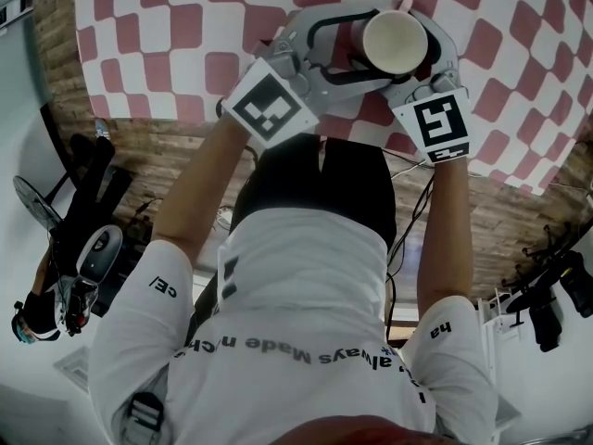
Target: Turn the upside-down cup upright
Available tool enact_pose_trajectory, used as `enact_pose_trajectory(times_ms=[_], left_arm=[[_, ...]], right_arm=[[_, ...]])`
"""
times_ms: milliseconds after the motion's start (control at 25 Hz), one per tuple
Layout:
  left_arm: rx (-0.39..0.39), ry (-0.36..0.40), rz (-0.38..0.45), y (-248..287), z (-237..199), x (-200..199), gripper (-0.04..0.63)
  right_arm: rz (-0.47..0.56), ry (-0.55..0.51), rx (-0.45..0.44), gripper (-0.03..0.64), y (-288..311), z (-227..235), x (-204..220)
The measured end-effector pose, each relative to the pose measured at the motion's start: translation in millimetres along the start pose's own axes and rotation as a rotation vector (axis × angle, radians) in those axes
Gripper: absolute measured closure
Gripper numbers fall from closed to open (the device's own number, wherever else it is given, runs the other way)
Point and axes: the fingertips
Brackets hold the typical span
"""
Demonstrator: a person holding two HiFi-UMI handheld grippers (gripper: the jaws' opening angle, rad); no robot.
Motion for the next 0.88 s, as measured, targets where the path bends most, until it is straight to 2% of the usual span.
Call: enact_pose_trajectory(times_ms=[160,280,640,880], left_arm=[[0.000,0.008,-0.008,-2.4,0.5,-3.9,0.250],[-0.008,0.000,-0.005,-6.4,0.6,-7.3,0.244],[-0.051,-0.017,-0.001,-18.7,-2.2,-34.8,0.244],[-0.091,-0.053,0.038,-42.5,-3.8,-75.9,0.244]], right_arm=[[-0.017,-0.005,-0.004,0.110,-4.0,-4.1,-2.6],[-0.013,-0.005,0.001,0.100,-10.2,-6.2,-6.0],[0.014,-0.018,0.016,0.103,-46.1,-14.7,-27.7],[0.067,0.008,0.022,0.149,-85.9,-22.0,-60.5]])
Point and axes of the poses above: the fingertips, and each gripper's own axes: y forward along the fingers, z to its right, x out of its underside, and after that the axes turned 6 degrees about y, right-handed
